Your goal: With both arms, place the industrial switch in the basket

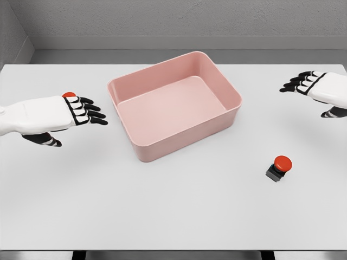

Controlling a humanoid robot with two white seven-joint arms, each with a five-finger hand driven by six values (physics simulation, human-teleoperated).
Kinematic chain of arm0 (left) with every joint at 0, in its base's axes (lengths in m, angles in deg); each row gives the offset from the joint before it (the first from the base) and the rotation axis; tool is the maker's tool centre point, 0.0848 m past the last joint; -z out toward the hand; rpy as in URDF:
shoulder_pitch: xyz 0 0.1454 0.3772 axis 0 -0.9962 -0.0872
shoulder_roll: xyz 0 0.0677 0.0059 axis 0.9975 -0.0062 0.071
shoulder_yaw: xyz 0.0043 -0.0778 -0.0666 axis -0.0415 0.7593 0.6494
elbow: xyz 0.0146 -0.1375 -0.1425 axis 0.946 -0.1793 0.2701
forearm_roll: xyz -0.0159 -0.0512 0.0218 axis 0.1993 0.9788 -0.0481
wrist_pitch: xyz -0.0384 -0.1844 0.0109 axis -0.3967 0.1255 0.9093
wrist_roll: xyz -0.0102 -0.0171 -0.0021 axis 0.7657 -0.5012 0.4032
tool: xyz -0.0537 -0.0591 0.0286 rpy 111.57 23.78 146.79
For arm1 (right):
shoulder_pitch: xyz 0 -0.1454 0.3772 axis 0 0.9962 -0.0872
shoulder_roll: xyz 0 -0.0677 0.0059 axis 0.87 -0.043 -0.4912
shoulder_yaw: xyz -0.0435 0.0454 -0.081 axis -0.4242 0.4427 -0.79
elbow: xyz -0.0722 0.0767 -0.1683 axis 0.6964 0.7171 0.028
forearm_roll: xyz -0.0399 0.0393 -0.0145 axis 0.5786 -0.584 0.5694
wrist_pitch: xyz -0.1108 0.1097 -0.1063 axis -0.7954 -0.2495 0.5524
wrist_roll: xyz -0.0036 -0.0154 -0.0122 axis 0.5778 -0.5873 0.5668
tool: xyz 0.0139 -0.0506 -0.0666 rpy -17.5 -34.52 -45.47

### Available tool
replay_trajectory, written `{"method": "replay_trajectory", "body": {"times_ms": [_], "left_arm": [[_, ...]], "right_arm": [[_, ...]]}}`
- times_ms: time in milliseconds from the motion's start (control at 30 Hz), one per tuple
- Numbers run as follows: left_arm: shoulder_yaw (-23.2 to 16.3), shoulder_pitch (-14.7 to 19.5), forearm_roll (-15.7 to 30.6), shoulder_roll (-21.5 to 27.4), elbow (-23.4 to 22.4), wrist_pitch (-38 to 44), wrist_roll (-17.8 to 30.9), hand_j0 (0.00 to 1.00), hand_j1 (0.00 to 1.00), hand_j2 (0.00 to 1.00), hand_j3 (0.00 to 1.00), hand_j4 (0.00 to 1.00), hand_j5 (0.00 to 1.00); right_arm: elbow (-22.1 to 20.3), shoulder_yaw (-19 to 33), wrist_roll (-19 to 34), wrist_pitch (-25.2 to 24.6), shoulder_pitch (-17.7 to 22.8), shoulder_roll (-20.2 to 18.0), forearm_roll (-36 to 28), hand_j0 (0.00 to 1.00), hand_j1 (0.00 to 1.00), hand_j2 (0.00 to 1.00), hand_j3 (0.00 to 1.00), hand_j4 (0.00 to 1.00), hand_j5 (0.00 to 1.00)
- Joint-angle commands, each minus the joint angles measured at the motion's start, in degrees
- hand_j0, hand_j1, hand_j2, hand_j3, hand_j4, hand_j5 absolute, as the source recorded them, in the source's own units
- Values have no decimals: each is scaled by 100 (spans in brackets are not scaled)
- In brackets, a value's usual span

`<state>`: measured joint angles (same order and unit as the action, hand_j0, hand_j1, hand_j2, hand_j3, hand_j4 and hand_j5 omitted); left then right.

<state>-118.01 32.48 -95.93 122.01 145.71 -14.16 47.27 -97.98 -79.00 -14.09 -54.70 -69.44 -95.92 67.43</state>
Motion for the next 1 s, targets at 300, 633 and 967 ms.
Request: {"method": "replay_trajectory", "body": {"times_ms": [300, 633, 967], "left_arm": [[-101, 404, -35, 41, -859, 539, 8, 100, 100, 100, 100, 100, 100], [-804, 1028, -800, -926, -1123, 1383, 298, 100, 100, 100, 100, 100, 100], [-945, 1081, -976, -1110, -1237, 1980, 342, 100, 100, 100, 100, 100, 100]], "right_arm": [[-714, 55, 3, -6, 765, -583, -15, 100, 100, 100, 100, 100, 100], [-1329, 55, -49, -6, 1160, -856, -24, 100, 100, 100, 100, 100, 100], [-1610, 99, -50, -6, 1380, -627, -33, 100, 100, 100, 100, 100, 100]]}}
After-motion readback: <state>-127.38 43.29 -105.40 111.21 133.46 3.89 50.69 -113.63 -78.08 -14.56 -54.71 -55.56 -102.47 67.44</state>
